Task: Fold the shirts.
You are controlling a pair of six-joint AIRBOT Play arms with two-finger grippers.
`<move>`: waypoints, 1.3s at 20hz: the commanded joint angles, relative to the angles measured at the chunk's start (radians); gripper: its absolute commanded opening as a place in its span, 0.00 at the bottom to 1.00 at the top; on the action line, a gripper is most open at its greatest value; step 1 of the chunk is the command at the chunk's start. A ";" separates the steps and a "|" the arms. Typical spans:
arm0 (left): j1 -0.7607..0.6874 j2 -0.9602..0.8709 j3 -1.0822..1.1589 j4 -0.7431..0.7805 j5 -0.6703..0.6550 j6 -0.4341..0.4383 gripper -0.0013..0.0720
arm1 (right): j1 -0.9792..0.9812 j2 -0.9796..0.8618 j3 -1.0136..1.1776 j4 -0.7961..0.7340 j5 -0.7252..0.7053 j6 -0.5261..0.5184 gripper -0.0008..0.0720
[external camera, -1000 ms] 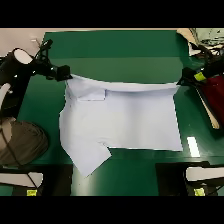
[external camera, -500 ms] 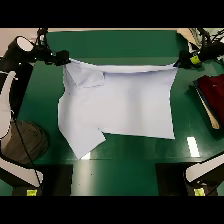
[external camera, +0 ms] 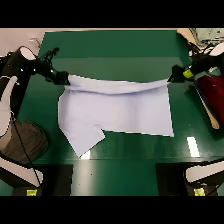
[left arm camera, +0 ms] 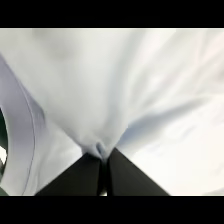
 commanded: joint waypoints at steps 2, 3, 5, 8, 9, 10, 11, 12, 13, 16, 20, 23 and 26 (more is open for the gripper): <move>0.002 -0.001 -0.126 0.017 0.016 0.009 0.06 | 0.038 0.039 -0.179 -0.002 -0.054 -0.011 0.03; 0.002 -0.001 -0.135 0.018 0.016 -0.011 0.06 | 0.045 0.039 -0.199 0.002 -0.062 -0.010 0.05; 0.003 0.006 -0.134 0.041 0.008 -0.034 0.75 | 0.043 0.040 -0.216 0.003 -0.060 -0.010 0.50; 0.035 0.063 -0.126 0.103 -0.042 -0.098 0.82 | 0.011 0.087 -0.200 -0.028 -0.035 -0.060 0.51; 0.054 0.106 -0.139 0.126 -0.047 -0.123 0.82 | -0.007 0.127 -0.217 -0.066 -0.037 -0.061 0.51; 0.071 0.161 -0.172 0.147 -0.044 -0.143 0.82 | -0.029 0.175 -0.244 -0.098 -0.035 -0.060 0.51; 0.085 0.229 -0.231 0.169 -0.034 -0.156 0.82 | -0.055 0.225 -0.277 -0.107 -0.027 -0.060 0.51; 0.087 0.297 -0.303 0.200 -0.023 -0.175 0.82 | -0.084 0.280 -0.320 -0.105 -0.029 -0.060 0.51; 0.087 0.373 -0.398 0.232 -0.010 -0.207 0.82 | -0.108 0.330 -0.359 -0.103 -0.037 -0.060 0.51; 0.084 0.571 -0.697 0.193 0.029 -0.241 0.82 | -0.162 0.439 -0.452 -0.099 -0.098 -0.060 0.64; 0.084 0.724 -1.007 0.106 0.090 -0.252 0.82 | -0.170 0.509 -0.509 -0.099 -0.130 -0.060 0.64; 0.084 0.737 -1.101 -0.034 0.150 -0.196 0.82 | -0.167 0.511 -0.506 -0.057 -0.121 -0.060 0.64; 0.084 0.737 -1.113 -0.159 0.196 -0.120 0.82 | -0.169 0.511 -0.507 0.007 -0.121 -0.064 0.62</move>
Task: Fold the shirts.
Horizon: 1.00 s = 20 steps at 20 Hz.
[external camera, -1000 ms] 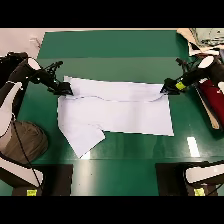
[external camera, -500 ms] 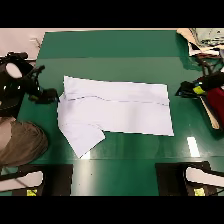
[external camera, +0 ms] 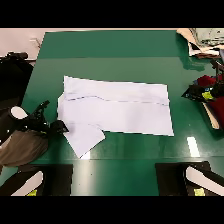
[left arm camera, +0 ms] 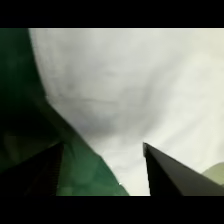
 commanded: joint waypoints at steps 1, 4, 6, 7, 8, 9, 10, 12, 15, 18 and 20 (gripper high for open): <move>-0.001 0.017 -0.054 -0.135 0.068 0.066 0.81 | -0.002 0.008 -0.006 0.055 0.004 -0.004 0.62; -0.082 0.016 -0.066 -0.139 0.091 0.064 0.67 | -0.015 0.008 -0.008 0.047 0.060 -0.015 0.60; -0.166 0.016 -0.064 -0.137 0.135 0.060 0.46 | -0.051 0.008 -0.009 0.046 0.115 -0.016 0.60; -0.187 0.016 -0.062 -0.137 0.142 0.061 0.17 | -0.081 0.010 -0.015 0.047 0.147 -0.031 0.60; -0.192 0.016 -0.061 -0.138 0.145 0.061 0.10 | -0.114 0.018 -0.037 0.043 0.175 -0.047 0.60; -0.191 0.016 -0.056 -0.135 0.143 0.061 0.06 | -0.154 0.034 -0.083 0.042 0.190 -0.058 0.60; -0.191 0.016 -0.047 -0.130 0.134 0.061 0.06 | -0.197 0.055 -0.145 0.042 0.185 -0.058 0.60; -0.191 0.016 -0.033 -0.130 0.112 0.065 0.06 | -0.286 0.098 -0.300 0.021 0.171 -0.058 0.64; -0.191 0.016 -0.031 -0.131 0.113 0.065 0.06 | -0.360 0.112 -0.514 0.026 0.152 -0.057 0.64; -0.191 0.016 -0.031 -0.131 0.113 0.065 0.06 | -0.322 0.083 -0.635 0.118 0.087 -0.059 0.63; -0.191 0.016 -0.031 -0.131 0.110 0.065 0.06 | -0.259 0.063 -0.663 0.209 0.008 -0.060 0.63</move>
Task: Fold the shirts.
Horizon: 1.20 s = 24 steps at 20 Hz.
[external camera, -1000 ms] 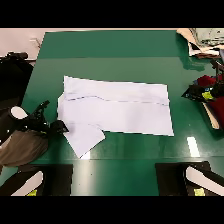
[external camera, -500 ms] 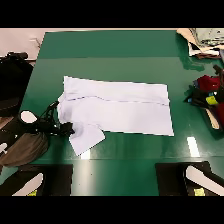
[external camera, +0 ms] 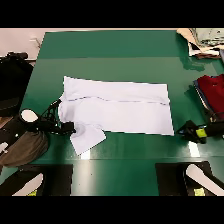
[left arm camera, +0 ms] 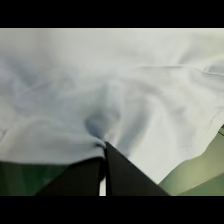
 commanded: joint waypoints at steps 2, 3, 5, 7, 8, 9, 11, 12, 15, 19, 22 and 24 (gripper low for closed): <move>-0.001 0.000 0.002 0.000 -0.005 0.000 0.06 | 0.111 -0.030 -0.085 0.164 -0.175 -0.002 0.62; -0.001 0.000 0.002 0.000 -0.005 0.000 0.06 | 0.144 -0.029 -0.079 0.180 -0.211 -0.002 0.56; -0.001 0.000 0.002 0.000 -0.005 0.000 0.06 | 0.199 -0.029 -0.052 0.173 -0.250 -0.002 0.40; -0.001 0.000 0.002 0.001 -0.023 0.000 0.06 | 0.238 -0.029 -0.023 0.171 -0.256 -0.002 0.08; -0.001 0.001 0.002 0.002 -0.052 0.001 0.06 | 0.253 -0.029 -0.006 0.166 -0.250 -0.002 0.03; -0.002 0.003 0.002 0.011 -0.084 0.000 0.05 | 0.265 -0.026 0.014 0.142 -0.225 -0.002 0.03; -0.011 0.045 -0.011 0.059 -0.164 -0.004 0.05 | 0.292 0.019 0.051 -0.007 -0.142 0.005 0.03; -0.033 0.095 -0.026 0.100 -0.181 -0.033 0.05 | 0.304 0.061 0.061 -0.097 -0.098 0.019 0.03; -0.104 0.267 -0.057 0.172 -0.286 -0.159 0.05 | 0.300 0.239 0.065 -0.290 0.041 0.037 0.03; -0.114 0.359 0.024 0.161 -0.303 -0.184 0.06 | 0.214 0.418 0.072 -0.289 0.066 0.080 0.03; -0.114 0.347 0.118 0.190 -0.107 -0.174 0.06 | 0.215 0.364 0.144 -0.235 0.061 0.080 0.03; -0.114 0.272 0.182 0.236 -0.027 -0.156 0.06 | 0.277 0.255 0.228 -0.177 -0.003 0.080 0.03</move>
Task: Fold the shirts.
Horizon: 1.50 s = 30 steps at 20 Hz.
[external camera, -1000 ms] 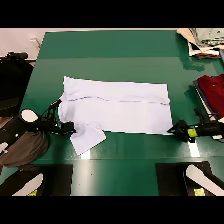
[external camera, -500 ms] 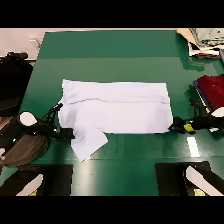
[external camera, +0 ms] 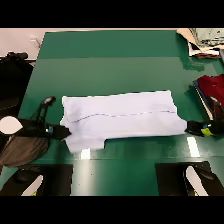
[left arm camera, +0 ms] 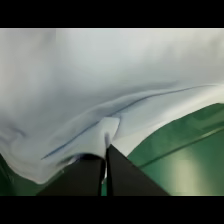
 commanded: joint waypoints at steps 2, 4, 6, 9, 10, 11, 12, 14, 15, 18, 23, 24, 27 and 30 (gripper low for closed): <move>-0.002 -0.163 0.139 0.068 0.175 0.054 0.06 | 0.121 -0.194 0.175 0.077 -0.117 0.018 0.03; -0.002 -0.306 0.211 0.077 0.222 0.071 0.06 | 0.202 -0.345 0.286 0.076 -0.143 0.042 0.03; -0.001 -0.437 0.288 0.077 0.257 0.070 0.06 | 0.254 -0.492 0.399 0.077 -0.147 0.051 0.03; 0.026 -0.553 0.395 0.073 0.285 0.067 0.06 | 0.290 -0.642 0.540 0.077 -0.143 0.075 0.03; 0.042 -0.571 0.419 0.072 0.299 0.064 0.06 | 0.292 -0.679 0.581 0.077 -0.138 0.080 0.03; 0.060 -0.581 0.437 0.072 0.319 0.060 0.06 | 0.292 -0.707 0.618 0.076 -0.127 0.083 0.03; 0.074 -0.583 0.444 0.071 0.336 0.058 0.06 | 0.287 -0.732 0.653 0.076 -0.112 0.083 0.03; 0.099 -0.583 0.446 0.071 0.357 0.058 0.06 | 0.270 -0.764 0.702 0.077 -0.107 0.087 0.03; 0.104 -0.587 0.446 0.073 0.357 0.060 0.06 | 0.265 -0.775 0.719 0.078 -0.106 0.087 0.03; 0.105 -0.594 0.446 0.067 0.367 0.060 0.06 | 0.250 -0.799 0.731 0.077 -0.109 0.087 0.04; 0.105 -0.594 0.484 0.072 0.354 0.061 0.89 | 0.177 -0.827 0.724 0.216 -0.115 0.009 0.48; 0.105 -0.593 0.512 0.072 0.314 0.061 0.89 | 0.141 -0.827 0.724 0.256 -0.090 -0.035 0.48; 0.105 -0.593 0.562 0.061 0.225 0.074 0.18 | -0.002 -0.807 0.676 0.336 -0.004 -0.142 0.52; 0.105 -0.594 0.560 -0.045 0.267 0.074 0.07 | -0.130 -0.813 0.549 0.410 -0.012 -0.155 0.82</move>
